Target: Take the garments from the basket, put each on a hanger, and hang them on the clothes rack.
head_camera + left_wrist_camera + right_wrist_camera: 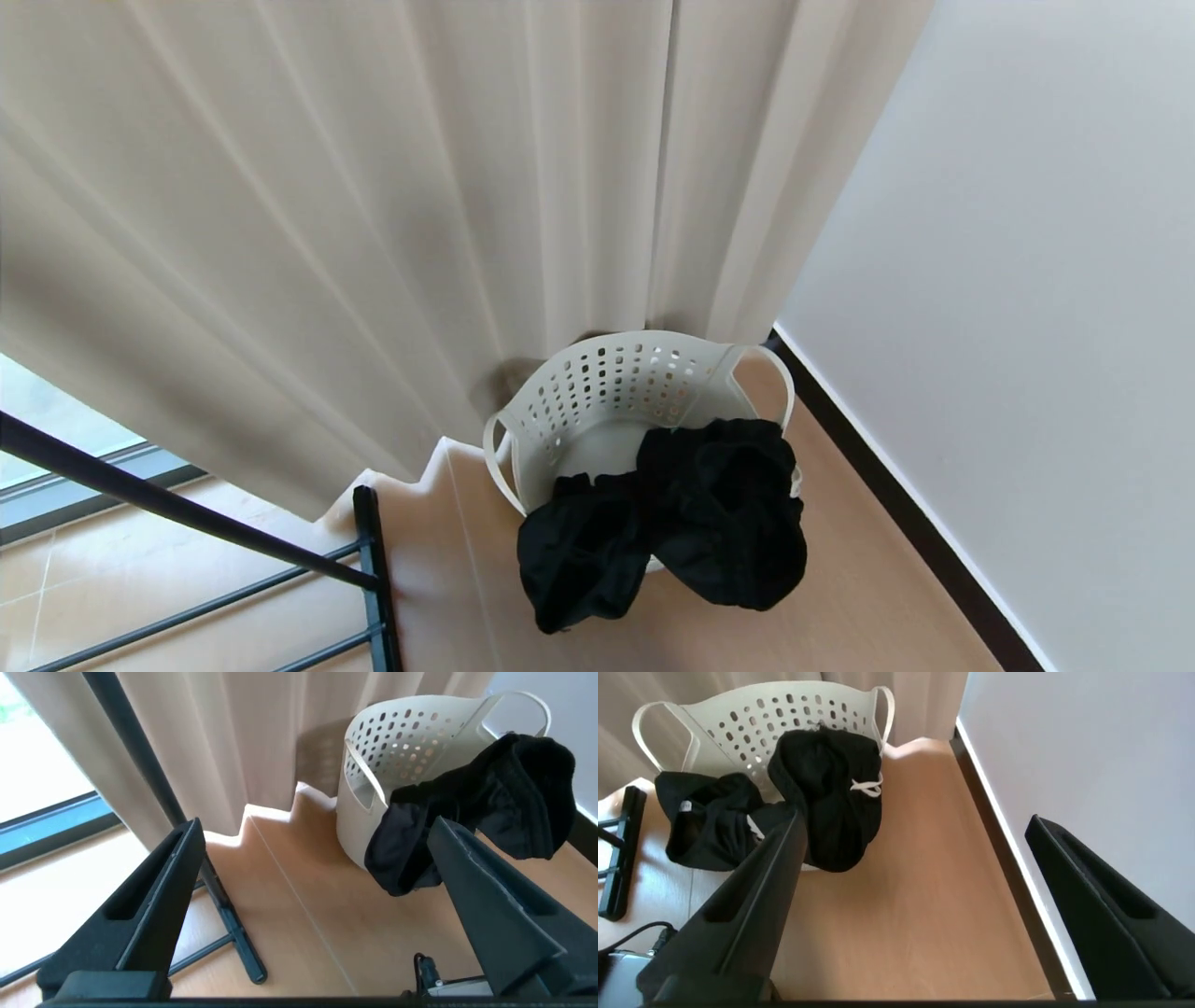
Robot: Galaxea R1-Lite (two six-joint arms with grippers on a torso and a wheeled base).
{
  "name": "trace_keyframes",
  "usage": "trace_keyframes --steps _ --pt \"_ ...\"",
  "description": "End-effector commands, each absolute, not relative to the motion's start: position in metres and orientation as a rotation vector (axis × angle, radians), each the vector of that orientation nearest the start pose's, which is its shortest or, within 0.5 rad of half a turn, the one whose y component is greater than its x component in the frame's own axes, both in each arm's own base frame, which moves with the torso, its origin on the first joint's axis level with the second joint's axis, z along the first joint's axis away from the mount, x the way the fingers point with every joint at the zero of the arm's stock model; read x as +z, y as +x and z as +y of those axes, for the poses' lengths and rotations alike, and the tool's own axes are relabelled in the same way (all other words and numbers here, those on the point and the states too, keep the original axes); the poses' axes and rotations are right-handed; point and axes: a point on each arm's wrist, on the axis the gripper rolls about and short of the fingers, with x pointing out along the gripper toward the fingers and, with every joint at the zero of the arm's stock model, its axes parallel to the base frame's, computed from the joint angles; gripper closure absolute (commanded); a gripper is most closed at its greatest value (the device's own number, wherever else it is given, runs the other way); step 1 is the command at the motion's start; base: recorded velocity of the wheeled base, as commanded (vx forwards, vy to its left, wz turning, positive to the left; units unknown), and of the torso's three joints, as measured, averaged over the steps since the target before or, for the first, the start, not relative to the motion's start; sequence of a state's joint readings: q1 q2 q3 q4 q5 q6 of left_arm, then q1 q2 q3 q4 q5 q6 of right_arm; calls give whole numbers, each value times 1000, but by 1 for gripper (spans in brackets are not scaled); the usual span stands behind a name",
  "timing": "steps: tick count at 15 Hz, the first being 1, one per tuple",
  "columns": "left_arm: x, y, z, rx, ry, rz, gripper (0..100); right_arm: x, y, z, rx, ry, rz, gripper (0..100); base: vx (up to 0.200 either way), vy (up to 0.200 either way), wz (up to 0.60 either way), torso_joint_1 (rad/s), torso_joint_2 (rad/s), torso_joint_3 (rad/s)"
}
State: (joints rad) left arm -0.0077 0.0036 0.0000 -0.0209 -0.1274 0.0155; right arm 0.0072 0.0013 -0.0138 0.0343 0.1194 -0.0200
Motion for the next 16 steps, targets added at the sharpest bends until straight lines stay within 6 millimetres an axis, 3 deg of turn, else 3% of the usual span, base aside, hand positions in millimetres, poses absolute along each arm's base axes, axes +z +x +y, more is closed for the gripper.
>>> trace_keyframes --steps 1,9,11,12,13,16 --pt "78 -23 -3 -135 16 -18 0 76 -24 3 128 -20 19 0 0 0 0 -2 2 -198" --pt "78 -23 -3 -132 16 -19 0 79 -21 3 148 -126 81 0 0 0 0 2 3 -140" --pt "78 -23 -3 -132 15 -19 0 102 -14 3 222 -191 112 0 0 0 0 0 0 0" --pt "78 -23 -3 -133 16 -19 0 130 4 5 331 -261 183 0 0 0 0 0 0 0" --pt "78 -23 -3 -133 16 -19 0 142 21 7 348 -341 255 0 0 0 0 0 0 0" --pt "78 -23 -3 -133 16 -19 0 159 45 9 382 -742 276 0 0 0 0 0 0 0"
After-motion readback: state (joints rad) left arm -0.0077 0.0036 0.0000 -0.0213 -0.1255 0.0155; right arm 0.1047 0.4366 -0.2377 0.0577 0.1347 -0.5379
